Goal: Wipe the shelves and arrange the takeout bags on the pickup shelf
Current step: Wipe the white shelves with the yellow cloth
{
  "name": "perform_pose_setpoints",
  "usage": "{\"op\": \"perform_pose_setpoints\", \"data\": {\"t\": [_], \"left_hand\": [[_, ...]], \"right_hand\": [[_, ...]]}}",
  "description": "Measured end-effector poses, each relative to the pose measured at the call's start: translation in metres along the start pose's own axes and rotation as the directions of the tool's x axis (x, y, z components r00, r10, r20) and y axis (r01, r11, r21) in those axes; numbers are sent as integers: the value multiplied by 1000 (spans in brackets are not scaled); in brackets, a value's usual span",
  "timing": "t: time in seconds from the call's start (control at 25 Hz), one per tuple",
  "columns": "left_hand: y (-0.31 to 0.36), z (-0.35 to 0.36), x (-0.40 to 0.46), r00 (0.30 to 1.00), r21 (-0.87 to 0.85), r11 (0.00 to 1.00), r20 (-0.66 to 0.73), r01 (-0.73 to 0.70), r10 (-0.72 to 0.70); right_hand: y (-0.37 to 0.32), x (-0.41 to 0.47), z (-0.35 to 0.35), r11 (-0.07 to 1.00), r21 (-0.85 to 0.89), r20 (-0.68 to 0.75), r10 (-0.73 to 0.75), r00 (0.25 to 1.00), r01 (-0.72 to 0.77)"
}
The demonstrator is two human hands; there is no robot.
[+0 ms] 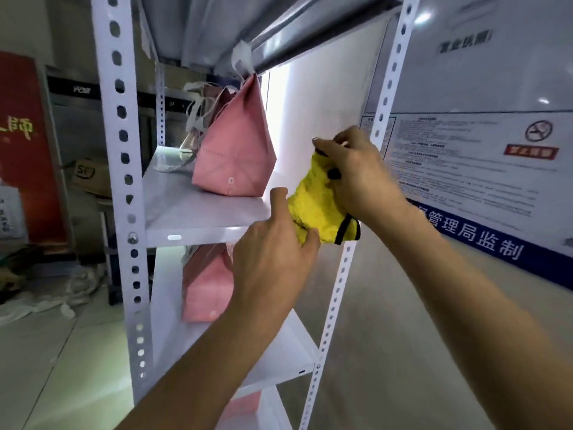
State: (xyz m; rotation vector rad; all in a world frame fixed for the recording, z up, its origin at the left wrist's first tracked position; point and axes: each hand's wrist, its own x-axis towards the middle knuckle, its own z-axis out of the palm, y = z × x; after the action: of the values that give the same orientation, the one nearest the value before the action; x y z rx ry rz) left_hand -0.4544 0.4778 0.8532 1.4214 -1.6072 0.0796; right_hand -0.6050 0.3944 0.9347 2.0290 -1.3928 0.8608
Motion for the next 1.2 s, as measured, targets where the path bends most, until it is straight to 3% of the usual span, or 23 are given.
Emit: {"op": "perform_pose_setpoints", "data": {"t": [0.12,0.24,0.4,0.52,0.64,0.76,0.8,0.88,0.96,1.12,1.2], "left_hand": [[3,10,18,975,200,961,-76,-190,208],[-8,22,30,932,223,905,52,-362,359],[-22,42,30,858,190,843,228,-503,460],[-29,51,31,860,192,844,223,-501,459],[-29,56,38,859,190,843,215,-504,465],[-22,54,54,885,158,875,177,-458,431],[-21,53,58,897,151,889,168,-433,409],[-18,53,64,910,151,902,161,-406,382],[-17,57,69,907,166,896,167,-412,387],[-15,65,73,883,118,885,206,-451,422],[-18,65,71,875,41,888,196,-459,443]], "right_hand": [[7,30,22,850,-476,200,-144,969,224],[14,32,30,760,-589,274,-132,953,275],[11,3,23,830,-528,242,-53,969,177],[9,-24,21,917,-396,374,124,919,37],[14,-29,22,958,-288,468,132,874,10],[16,-24,27,981,-20,505,176,845,-192],[17,-25,27,961,85,459,195,867,-261],[21,-39,26,917,241,200,273,941,-317],[22,-62,27,935,155,6,321,947,-318],[23,-85,42,924,84,228,347,910,-373],[26,-88,43,927,105,239,328,914,-360]]}}
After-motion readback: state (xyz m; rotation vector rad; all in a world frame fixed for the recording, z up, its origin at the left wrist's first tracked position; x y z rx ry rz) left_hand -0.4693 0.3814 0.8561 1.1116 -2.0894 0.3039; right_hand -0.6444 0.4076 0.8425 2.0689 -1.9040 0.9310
